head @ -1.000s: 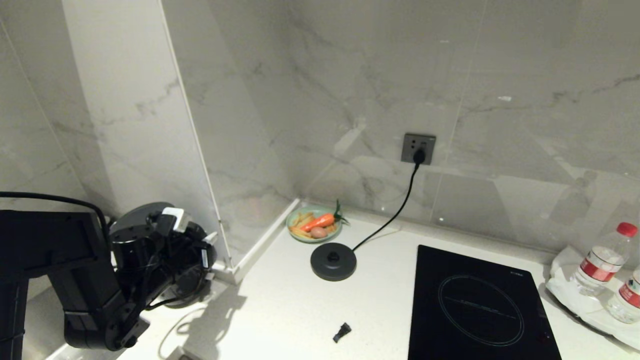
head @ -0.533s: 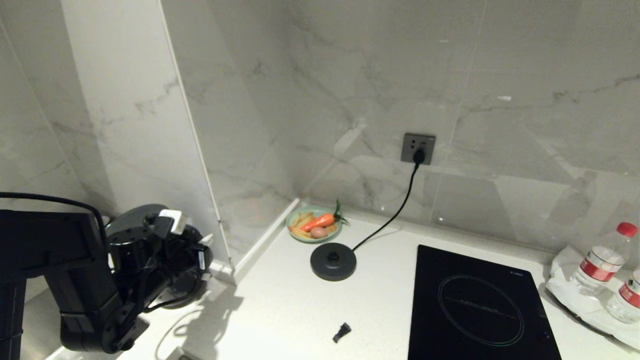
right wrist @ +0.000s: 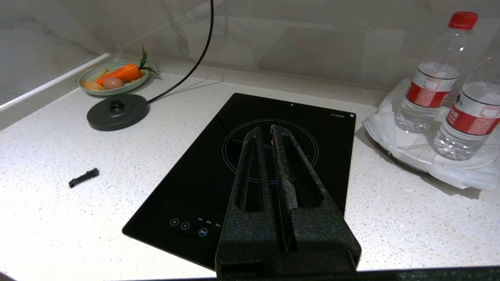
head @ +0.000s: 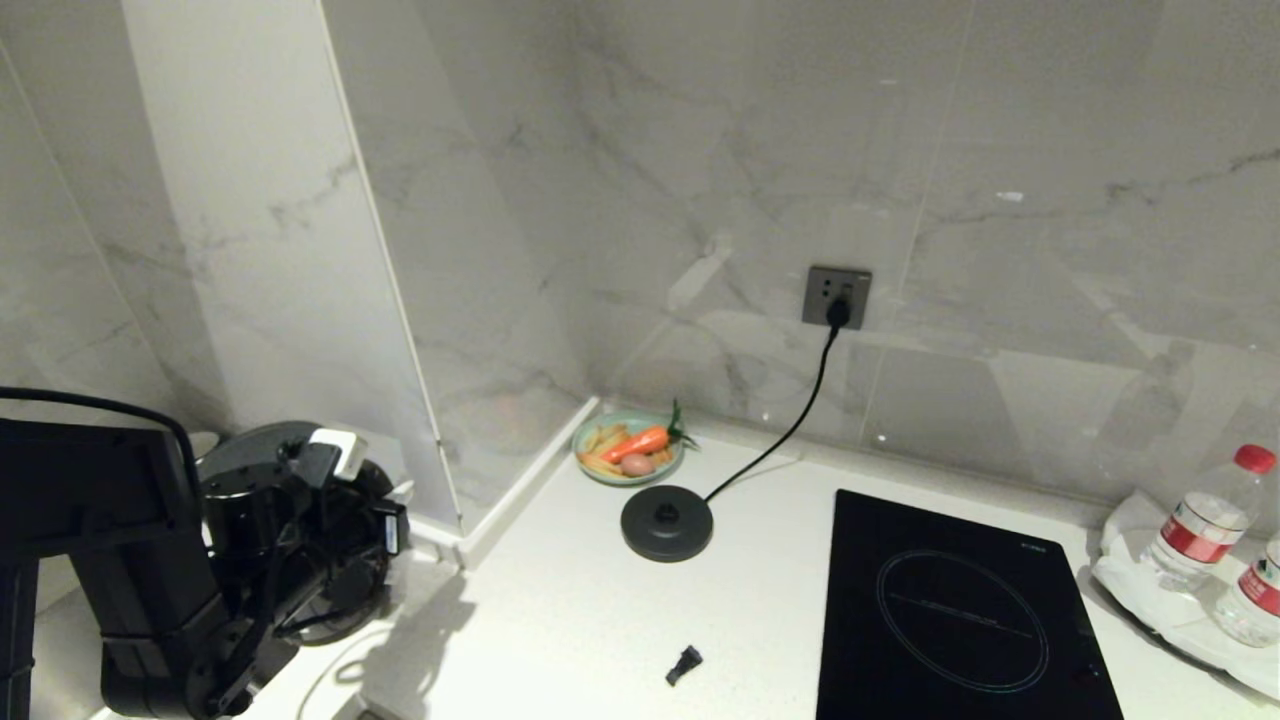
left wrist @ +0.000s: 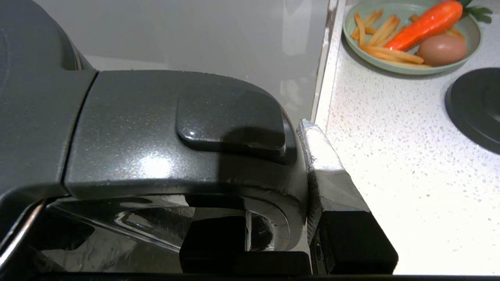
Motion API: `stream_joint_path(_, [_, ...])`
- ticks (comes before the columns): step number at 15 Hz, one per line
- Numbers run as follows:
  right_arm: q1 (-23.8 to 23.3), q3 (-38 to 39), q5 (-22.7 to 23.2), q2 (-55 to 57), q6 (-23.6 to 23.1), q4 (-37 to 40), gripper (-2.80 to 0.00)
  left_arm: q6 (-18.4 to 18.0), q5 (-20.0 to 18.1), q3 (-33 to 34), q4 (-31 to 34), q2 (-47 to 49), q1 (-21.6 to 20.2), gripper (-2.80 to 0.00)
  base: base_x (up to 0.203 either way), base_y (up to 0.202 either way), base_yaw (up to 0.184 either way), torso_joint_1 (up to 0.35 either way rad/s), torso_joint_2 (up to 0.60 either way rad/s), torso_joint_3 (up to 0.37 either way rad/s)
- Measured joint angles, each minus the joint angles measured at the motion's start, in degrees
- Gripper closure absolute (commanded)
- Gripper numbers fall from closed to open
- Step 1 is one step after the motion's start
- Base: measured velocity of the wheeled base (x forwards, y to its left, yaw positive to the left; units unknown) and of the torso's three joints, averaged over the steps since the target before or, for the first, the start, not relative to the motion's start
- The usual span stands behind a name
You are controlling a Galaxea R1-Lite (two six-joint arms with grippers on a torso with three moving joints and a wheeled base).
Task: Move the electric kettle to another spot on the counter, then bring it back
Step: Place it by the sink
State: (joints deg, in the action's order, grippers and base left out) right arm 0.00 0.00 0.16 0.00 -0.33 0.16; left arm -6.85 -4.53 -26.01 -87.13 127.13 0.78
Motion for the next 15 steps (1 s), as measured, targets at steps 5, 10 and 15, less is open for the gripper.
stream_joint_path(5, [0.00, 0.00, 0.00, 0.00, 0.02, 0.02, 0.00, -0.09, 0.02, -2.25, -0.02, 3.95, 1.43, 0.00, 0.000, 0.000, 0.000, 0.000, 0.00, 0.000])
stream_joint_path(10, [0.00, 0.00, 0.00, 0.00, 0.00, 0.02, 0.00, -0.20, -0.04, -4.73, -0.57, 6.91, 1.07, 0.00, 0.000, 0.000, 0.000, 0.000, 0.00, 0.000])
stream_joint_path(15, [0.00, 0.00, -0.02, 0.00, 0.00, 0.00, 0.00, -2.88, 0.40, -5.40, -0.38, 8.14, 0.48, 0.00, 0.000, 0.000, 0.000, 0.000, 0.00, 0.000])
